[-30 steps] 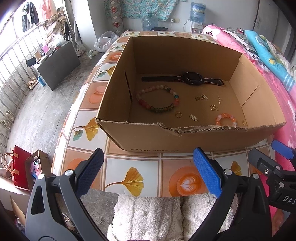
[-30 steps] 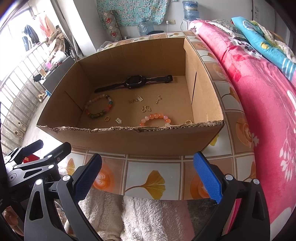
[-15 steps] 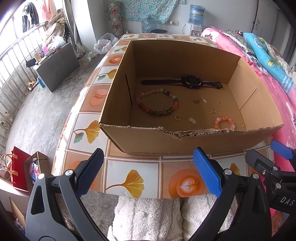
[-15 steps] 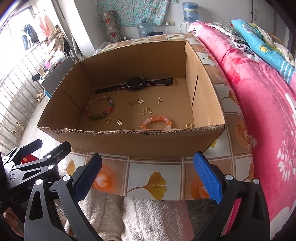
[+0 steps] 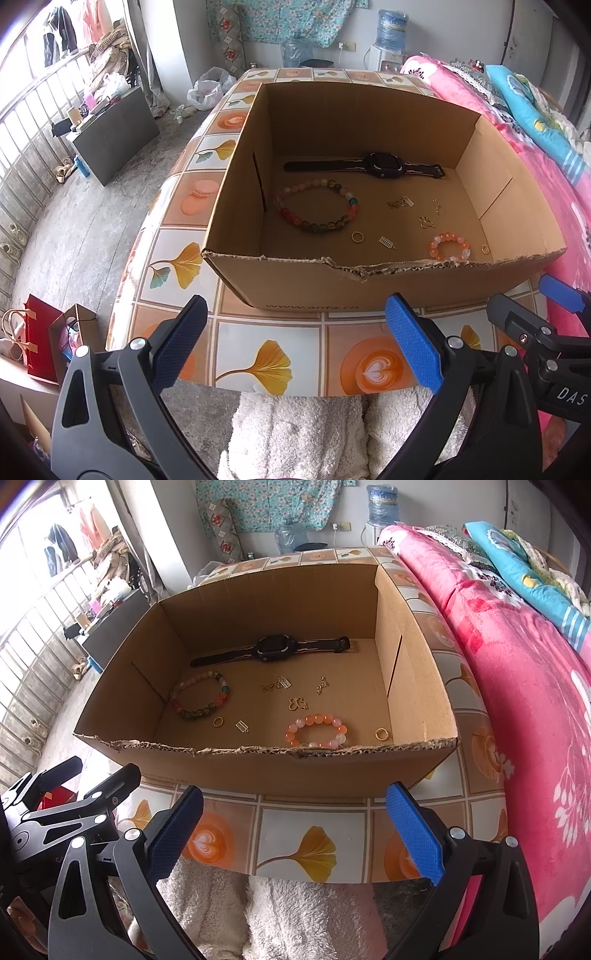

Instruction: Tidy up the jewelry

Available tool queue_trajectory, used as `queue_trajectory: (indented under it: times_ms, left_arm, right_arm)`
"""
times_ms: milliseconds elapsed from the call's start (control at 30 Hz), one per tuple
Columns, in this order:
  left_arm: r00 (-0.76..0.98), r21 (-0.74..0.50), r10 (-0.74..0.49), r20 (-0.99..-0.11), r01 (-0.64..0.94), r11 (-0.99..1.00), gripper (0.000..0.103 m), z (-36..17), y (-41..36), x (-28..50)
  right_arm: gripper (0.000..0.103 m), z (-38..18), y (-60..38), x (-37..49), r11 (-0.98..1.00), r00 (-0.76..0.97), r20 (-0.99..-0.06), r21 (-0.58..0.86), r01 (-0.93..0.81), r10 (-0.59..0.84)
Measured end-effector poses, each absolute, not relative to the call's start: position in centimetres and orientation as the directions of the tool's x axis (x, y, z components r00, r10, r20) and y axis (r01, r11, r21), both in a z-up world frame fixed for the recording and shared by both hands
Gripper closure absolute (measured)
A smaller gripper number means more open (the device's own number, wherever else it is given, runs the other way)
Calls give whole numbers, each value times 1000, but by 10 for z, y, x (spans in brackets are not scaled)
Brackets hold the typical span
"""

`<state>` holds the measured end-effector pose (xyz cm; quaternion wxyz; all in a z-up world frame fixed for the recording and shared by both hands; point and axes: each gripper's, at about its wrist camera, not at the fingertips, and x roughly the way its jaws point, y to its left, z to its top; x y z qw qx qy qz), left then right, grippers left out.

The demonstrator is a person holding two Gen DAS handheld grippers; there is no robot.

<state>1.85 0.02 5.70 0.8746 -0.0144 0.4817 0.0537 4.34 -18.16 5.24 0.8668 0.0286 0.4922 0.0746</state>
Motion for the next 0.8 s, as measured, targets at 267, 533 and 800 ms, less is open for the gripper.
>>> queue_trajectory:
  times_ms: [267,533,800]
  left_arm:
    - [526,21,74,-847,-106,994,10,55,0,19]
    - [527,21,74,-847,-106,994,10,55,-1,21]
    - [527,24,76,-847,-106,994,10,55,-1,22]
  right_arm:
    - [6,53,-180,44,988,499,-852,120,-102,155]
    - [6,51,-180,45,987,497,-854,121,-101,156]
    - [6,51,-180,46,987,496,-854,121,-102,156]
